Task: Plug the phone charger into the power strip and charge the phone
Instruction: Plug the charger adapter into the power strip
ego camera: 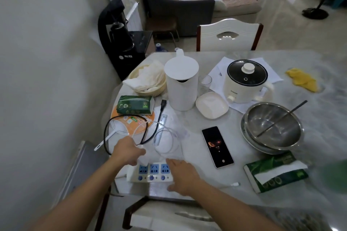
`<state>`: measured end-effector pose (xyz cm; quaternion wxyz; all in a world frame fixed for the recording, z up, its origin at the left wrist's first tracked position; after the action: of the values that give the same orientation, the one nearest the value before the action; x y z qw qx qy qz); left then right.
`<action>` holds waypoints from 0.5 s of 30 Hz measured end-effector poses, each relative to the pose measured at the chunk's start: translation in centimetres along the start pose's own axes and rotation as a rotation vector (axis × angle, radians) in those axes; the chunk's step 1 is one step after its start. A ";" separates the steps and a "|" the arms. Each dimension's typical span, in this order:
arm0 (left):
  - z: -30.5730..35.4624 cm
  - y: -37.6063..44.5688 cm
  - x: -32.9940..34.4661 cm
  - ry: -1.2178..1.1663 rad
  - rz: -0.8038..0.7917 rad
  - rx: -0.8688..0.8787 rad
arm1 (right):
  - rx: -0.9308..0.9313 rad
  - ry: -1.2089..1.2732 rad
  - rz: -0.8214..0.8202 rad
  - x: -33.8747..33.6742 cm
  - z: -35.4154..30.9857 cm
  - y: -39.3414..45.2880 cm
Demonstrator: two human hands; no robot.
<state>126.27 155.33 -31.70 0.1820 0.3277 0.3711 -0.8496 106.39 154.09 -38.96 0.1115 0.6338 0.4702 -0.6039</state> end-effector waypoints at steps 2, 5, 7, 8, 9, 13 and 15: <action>-1.0 -0.4 -0.8 -0.027 0.028 -0.008 | 0.001 -0.026 0.008 0.3 -0.3 0.3; -2.5 -1.1 -1.3 -0.096 0.066 -0.026 | 0.007 -0.056 0.025 0.2 -0.5 0.7; -3.0 -1.5 -1.4 -0.108 0.077 -0.023 | 0.003 -0.084 0.020 0.2 -0.6 1.0; -3.1 -1.7 -1.3 -0.103 0.082 -0.015 | 0.003 -0.091 0.022 0.1 -0.6 1.0; -3.2 -1.8 -1.3 -0.106 0.089 -0.006 | 0.003 -0.096 0.027 0.0 -0.6 1.1; -3.8 -2.4 -0.5 -0.104 0.092 0.020 | 0.017 -0.110 0.029 0.1 -0.7 1.0; -4.2 -2.6 -0.4 -0.115 0.093 0.016 | 0.029 -0.107 0.021 0.2 -0.7 1.0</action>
<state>126.87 160.23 -32.29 0.2397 0.2968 0.3374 -0.8606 107.60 154.14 -39.39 0.1336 0.6070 0.4481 -0.6426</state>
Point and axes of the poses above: each hand's wrist, its own y-axis towards the middle knuckle, its own x-axis out of the palm, z = x × y, the point moved 10 cm from there along y, towards the middle knuckle, and after that the axes turned 10 degrees about -y, right-handed, at the moved point
